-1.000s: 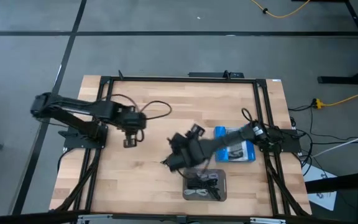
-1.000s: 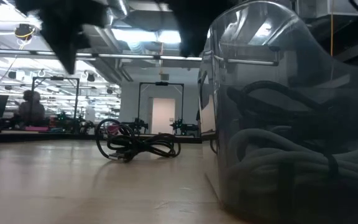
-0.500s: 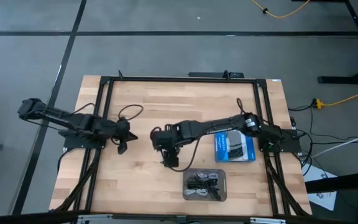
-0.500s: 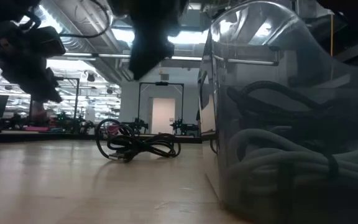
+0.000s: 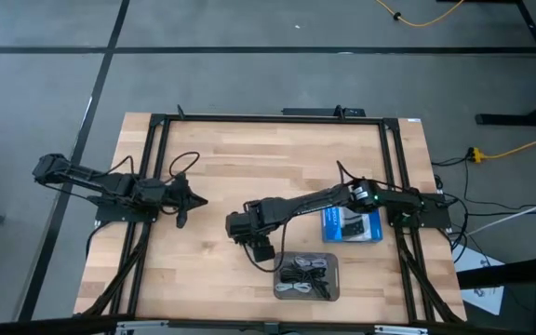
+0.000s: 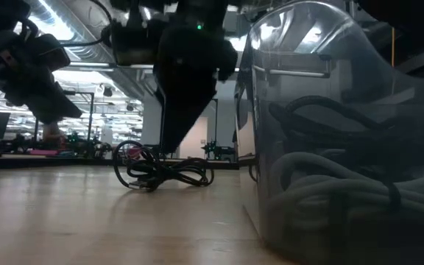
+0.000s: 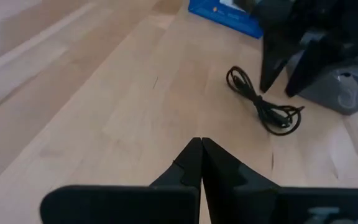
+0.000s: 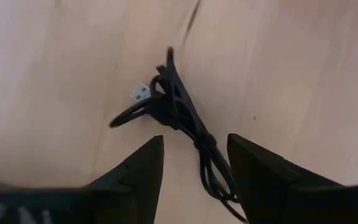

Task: Pick and place USB-C Cables
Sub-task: Put the black charger cable into the black bin

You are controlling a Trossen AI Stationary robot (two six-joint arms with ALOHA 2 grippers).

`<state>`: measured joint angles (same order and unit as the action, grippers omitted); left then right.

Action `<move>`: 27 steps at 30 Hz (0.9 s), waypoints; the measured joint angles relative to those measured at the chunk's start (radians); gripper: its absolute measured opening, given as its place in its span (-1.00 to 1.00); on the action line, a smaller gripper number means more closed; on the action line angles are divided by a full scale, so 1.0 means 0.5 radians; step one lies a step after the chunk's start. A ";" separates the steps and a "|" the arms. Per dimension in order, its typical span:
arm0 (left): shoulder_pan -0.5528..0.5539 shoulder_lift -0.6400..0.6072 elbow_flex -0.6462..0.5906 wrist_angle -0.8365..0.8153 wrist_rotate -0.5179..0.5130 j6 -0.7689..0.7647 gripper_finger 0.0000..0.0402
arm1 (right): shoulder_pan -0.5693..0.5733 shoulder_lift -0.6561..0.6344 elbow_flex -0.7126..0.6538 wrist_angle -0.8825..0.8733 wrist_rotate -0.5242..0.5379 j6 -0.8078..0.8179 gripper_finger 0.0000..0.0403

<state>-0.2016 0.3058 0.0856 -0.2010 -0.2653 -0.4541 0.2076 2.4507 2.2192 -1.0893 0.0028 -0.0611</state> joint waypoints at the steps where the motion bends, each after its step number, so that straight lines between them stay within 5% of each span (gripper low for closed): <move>1: 0.000 0.000 0.000 0.013 0.000 0.000 -1.00 | -0.002 0.013 0.000 0.002 0.004 0.001 -0.10; 12: 0.000 0.001 0.000 0.081 -0.001 -0.028 -1.00 | -0.071 0.165 0.003 -0.001 0.002 0.131 -0.12; 15: 0.000 0.001 0.000 0.081 -0.014 -0.028 -1.00 | -0.071 0.174 0.006 -0.002 0.030 0.218 -0.32; 18: 0.000 0.001 0.000 0.087 -0.029 -0.028 -1.00 | -0.075 0.173 0.030 -0.035 0.059 0.276 -0.77; 27: 0.000 0.001 0.000 0.173 -0.115 -0.014 -1.00 | -0.036 0.081 0.214 -0.840 0.276 0.678 -0.81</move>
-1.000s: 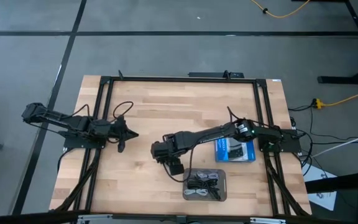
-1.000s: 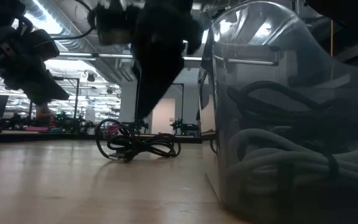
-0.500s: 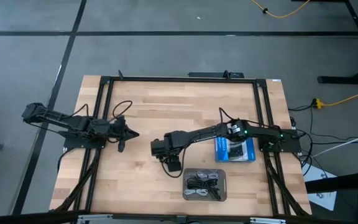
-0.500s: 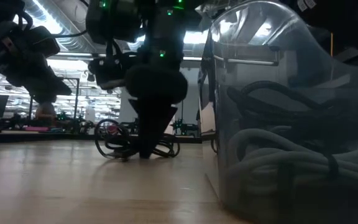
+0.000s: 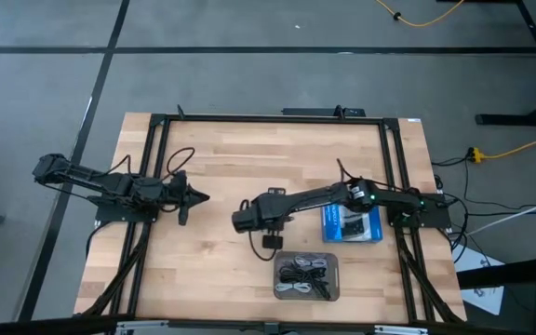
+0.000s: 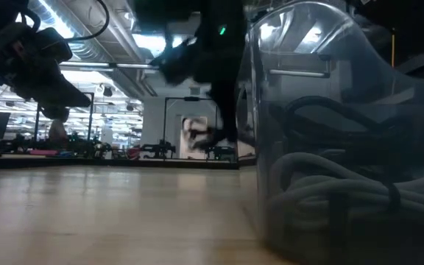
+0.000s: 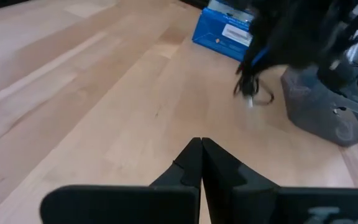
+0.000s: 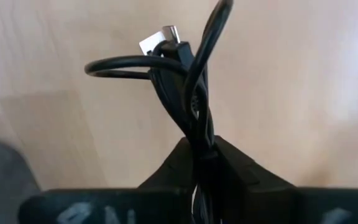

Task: Pick and place USB-C Cables
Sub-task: Put the black charger cable into the black bin

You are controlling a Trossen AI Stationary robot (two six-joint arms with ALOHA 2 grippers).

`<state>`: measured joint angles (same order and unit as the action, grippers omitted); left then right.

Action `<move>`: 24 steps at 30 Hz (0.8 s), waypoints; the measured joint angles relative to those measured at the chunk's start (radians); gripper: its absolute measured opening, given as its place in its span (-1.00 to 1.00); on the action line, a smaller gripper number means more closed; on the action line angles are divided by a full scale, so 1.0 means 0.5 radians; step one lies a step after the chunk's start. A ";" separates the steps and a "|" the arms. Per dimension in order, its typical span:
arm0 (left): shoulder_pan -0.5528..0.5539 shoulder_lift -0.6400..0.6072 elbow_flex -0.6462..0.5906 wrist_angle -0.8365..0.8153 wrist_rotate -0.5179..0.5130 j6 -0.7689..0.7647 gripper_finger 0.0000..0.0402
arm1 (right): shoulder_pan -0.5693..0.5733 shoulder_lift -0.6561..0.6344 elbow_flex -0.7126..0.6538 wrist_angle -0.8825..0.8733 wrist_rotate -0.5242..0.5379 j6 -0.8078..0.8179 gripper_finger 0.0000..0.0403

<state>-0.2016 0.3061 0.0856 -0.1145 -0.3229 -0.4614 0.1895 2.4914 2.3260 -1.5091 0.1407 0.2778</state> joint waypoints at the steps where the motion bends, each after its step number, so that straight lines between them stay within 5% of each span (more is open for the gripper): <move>1: 0.000 0.000 0.000 0.000 -0.010 0.001 -1.00 | 0.019 -0.032 -0.003 -0.051 0.069 0.048 -0.81; 4: 0.001 0.001 0.000 0.000 -0.019 0.001 -1.00 | 0.081 -0.157 -0.004 -0.138 0.292 0.196 -0.81; 9: 0.000 0.000 -0.001 -0.003 -0.015 -0.002 -1.00 | 0.191 -0.367 -0.001 -0.129 0.342 0.524 -0.81; 24: 0.000 0.000 -0.001 -0.009 -0.013 -0.002 -1.00 | 0.780 -0.401 -0.077 -0.121 0.006 1.552 -0.81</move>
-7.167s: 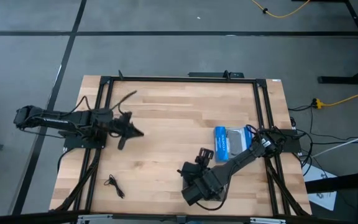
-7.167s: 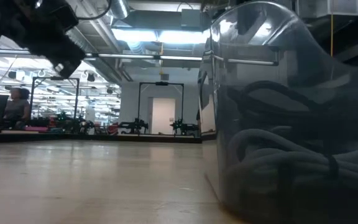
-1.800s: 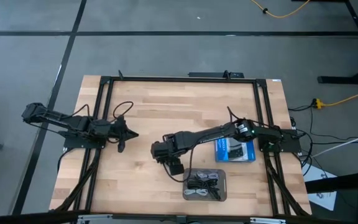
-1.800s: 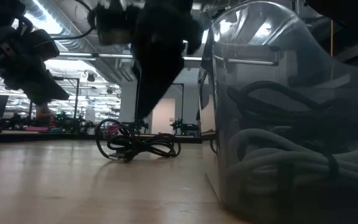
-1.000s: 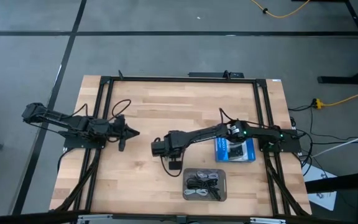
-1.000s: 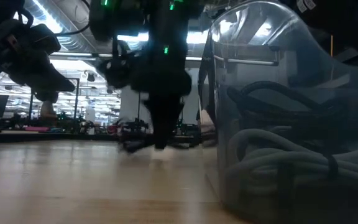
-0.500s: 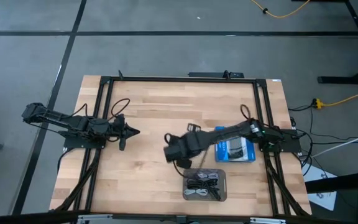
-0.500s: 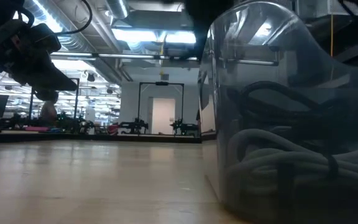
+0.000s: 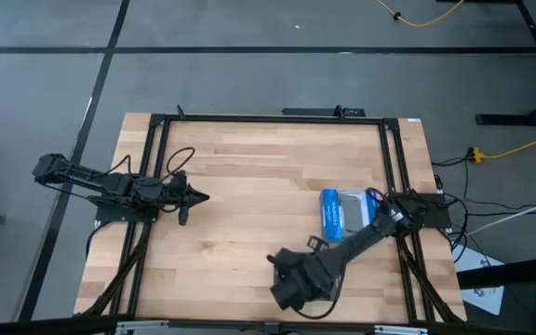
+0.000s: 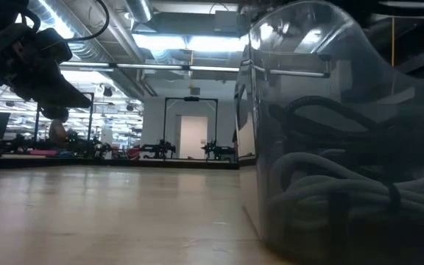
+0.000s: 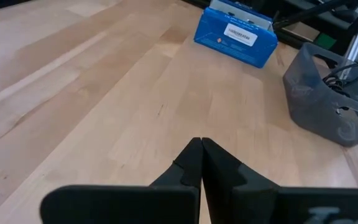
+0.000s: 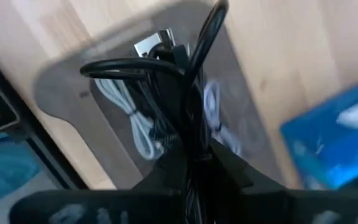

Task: Pick and place USB-C Cables
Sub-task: Put the black charger cable into the black bin, then return to Home Position

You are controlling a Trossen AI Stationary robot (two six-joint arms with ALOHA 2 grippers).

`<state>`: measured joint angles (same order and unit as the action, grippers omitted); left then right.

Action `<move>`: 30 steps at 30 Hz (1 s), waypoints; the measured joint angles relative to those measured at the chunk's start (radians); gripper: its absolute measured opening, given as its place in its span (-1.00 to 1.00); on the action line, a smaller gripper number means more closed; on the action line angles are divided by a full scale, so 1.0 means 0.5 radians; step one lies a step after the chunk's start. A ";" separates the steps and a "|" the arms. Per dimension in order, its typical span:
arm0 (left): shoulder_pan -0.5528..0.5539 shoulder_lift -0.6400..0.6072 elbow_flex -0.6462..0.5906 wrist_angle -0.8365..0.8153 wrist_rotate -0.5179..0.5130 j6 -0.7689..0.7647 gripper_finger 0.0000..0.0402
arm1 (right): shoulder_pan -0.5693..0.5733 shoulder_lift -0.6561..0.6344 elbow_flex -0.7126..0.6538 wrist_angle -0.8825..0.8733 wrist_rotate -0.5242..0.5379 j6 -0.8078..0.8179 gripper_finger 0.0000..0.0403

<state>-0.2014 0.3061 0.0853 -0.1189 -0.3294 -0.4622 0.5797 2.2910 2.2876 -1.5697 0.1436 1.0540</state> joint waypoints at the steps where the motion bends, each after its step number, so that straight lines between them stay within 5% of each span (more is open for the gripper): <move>1: 0.000 0.000 0.000 -0.001 0.000 0.000 -1.00 | 0.012 0.000 -0.027 -0.001 -0.033 0.072 -0.81; 5: 0.000 0.001 0.000 -0.001 0.004 -0.014 -1.00 | 0.056 0.003 -0.144 -0.005 -0.038 0.202 -0.73; 15: 0.000 0.000 0.000 -0.001 0.004 -0.053 -1.00 | 0.037 0.000 -0.202 -0.002 0.065 0.079 -0.08; 21: 0.000 0.000 0.000 -0.005 0.004 -0.058 -1.00 | -0.049 -0.047 -0.190 -0.004 0.062 -0.222 0.02; 24: 0.000 0.001 0.000 -0.026 0.021 -0.051 -1.00 | -0.060 -0.084 -0.189 -0.004 0.075 -0.012 0.03; 30: 0.000 0.001 0.000 -0.043 0.014 -0.107 -1.00 | 0.128 -0.333 -0.497 0.002 0.846 0.124 0.03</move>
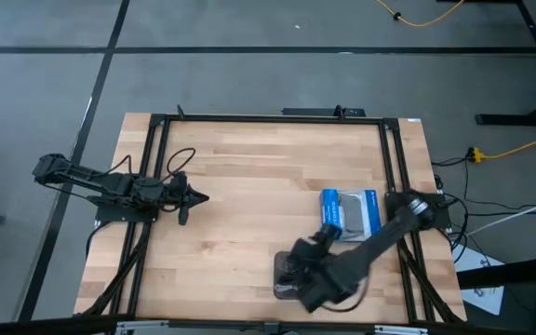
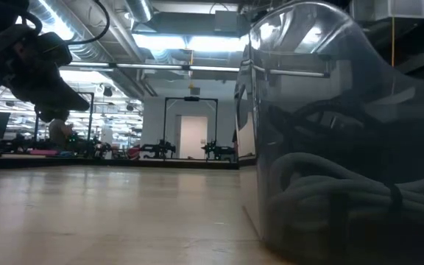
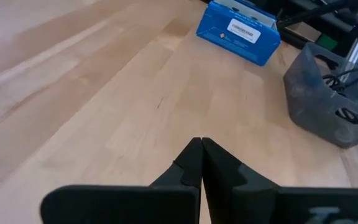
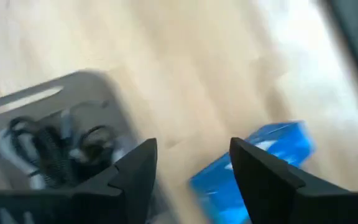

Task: Pick and place USB-C Cables
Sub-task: Return to Home Position

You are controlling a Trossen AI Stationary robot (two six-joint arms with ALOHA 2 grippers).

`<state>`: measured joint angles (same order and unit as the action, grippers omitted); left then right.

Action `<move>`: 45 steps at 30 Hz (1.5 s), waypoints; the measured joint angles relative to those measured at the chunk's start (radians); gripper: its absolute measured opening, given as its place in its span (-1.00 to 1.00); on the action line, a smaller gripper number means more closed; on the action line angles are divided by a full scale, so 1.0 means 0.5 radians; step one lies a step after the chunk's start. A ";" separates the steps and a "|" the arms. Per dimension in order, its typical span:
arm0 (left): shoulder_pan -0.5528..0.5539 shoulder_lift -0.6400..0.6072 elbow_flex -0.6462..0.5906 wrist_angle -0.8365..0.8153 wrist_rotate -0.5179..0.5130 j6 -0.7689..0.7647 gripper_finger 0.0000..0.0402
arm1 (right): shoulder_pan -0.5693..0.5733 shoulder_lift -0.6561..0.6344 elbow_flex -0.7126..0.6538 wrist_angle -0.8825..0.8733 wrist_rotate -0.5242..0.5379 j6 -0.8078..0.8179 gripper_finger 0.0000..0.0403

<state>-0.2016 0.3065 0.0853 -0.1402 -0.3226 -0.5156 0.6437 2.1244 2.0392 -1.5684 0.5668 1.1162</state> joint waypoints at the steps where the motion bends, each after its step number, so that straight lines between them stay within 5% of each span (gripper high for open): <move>1: 0.000 0.001 0.000 -0.001 0.004 -0.035 -1.00 | 0.020 -0.076 -0.065 0.002 0.059 0.007 0.03; 7: 0.030 -0.001 0.000 0.057 -0.015 0.075 -1.00 | 0.157 -0.622 -0.575 0.282 0.383 -0.248 0.03; 13: 0.085 -0.001 0.000 0.053 0.157 0.118 -1.00 | 0.214 -1.417 -1.621 1.202 0.637 -0.593 0.03; 15: 0.094 -0.001 0.000 0.055 0.154 0.156 -1.00 | 0.189 -1.676 -2.011 1.807 0.518 -0.856 0.03; 19: 0.122 -0.001 0.000 0.065 0.152 0.159 -1.00 | 0.008 -2.050 -2.721 3.058 -0.042 -1.525 0.03; 22: 0.135 -0.001 0.000 0.095 0.158 0.190 -1.00 | -0.161 -2.297 -3.086 3.566 -0.332 -1.742 0.03; 30: 0.169 -0.002 0.000 0.230 0.163 0.402 -1.00 | -0.559 -2.936 -3.659 3.687 -0.608 -1.814 0.03; 40: 0.169 -0.001 -0.004 0.279 0.160 0.495 -1.00 | -0.642 -3.595 -4.052 3.625 -0.615 -1.973 0.03; 45: 0.169 -0.003 -0.143 0.675 0.276 0.740 -1.00 | -0.642 -3.797 -4.050 3.425 -0.615 -1.926 0.03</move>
<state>-0.1169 0.3049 0.0137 0.1974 -0.1847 -0.1458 0.3225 0.2261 0.0143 0.1440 0.2595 0.1533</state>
